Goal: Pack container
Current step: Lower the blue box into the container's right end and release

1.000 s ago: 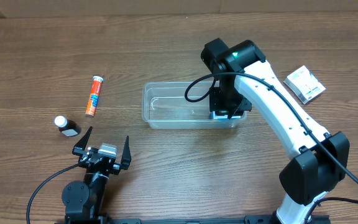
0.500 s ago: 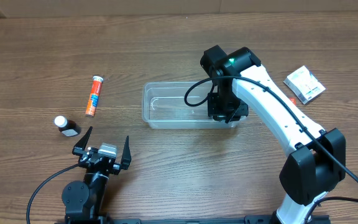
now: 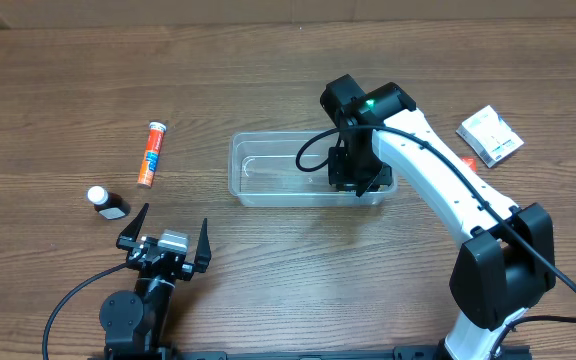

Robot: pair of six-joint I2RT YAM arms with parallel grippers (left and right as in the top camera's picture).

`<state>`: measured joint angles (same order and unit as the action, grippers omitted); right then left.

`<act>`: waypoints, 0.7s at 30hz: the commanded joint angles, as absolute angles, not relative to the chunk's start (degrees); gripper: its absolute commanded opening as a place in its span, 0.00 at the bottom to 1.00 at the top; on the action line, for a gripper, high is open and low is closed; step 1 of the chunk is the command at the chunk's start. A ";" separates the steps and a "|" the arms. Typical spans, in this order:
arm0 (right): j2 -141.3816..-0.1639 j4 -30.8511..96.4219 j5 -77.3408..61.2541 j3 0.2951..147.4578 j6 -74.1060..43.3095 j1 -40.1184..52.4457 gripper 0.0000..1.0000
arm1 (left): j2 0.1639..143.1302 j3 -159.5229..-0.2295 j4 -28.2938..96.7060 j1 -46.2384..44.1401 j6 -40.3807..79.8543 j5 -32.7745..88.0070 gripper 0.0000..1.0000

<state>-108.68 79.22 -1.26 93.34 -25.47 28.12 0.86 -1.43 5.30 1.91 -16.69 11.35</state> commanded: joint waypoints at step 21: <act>-107.37 68.38 5.96 93.27 -18.59 23.07 0.25 | 0.32 -1.17 5.26 2.24 -16.29 11.64 1.00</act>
